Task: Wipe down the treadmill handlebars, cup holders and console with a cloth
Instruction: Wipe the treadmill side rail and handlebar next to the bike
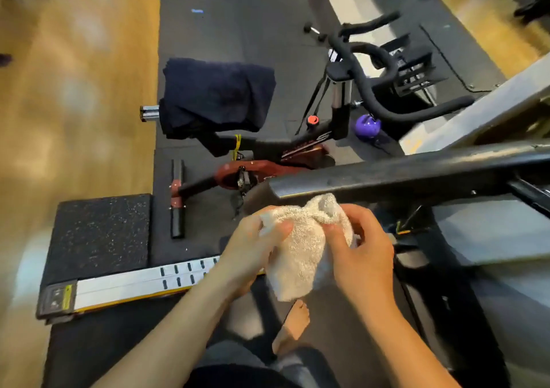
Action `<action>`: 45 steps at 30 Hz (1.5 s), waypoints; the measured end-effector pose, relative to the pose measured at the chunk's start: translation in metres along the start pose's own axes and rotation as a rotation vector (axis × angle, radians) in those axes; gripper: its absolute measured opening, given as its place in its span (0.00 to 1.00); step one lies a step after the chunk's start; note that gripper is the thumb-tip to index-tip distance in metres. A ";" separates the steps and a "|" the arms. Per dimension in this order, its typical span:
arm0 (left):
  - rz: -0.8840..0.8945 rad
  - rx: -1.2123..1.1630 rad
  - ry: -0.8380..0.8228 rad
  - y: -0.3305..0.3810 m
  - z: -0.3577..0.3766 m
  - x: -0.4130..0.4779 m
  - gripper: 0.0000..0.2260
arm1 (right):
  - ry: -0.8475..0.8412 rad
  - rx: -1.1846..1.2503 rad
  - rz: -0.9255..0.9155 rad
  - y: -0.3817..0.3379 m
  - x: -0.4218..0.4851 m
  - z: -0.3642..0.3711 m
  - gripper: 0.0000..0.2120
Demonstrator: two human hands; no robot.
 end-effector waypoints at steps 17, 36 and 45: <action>0.498 0.733 0.718 0.056 0.051 0.004 0.08 | -0.160 -0.505 -0.567 0.018 0.081 -0.001 0.14; 0.677 1.494 0.339 0.002 0.090 0.032 0.31 | -0.045 -0.849 -0.317 0.026 0.069 -0.020 0.13; 0.711 1.350 0.617 0.021 0.022 0.009 0.21 | -0.151 -0.745 -0.395 -0.003 0.044 0.046 0.16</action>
Point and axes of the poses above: each hand's wrist, its own x-axis towards the middle knuckle, its own z-axis out of the palm, y = z × x, the point moved 10 cm from there along x, towards the middle knuckle, and after that the axes turned 15 degrees about -z, right-handed, at the moved point
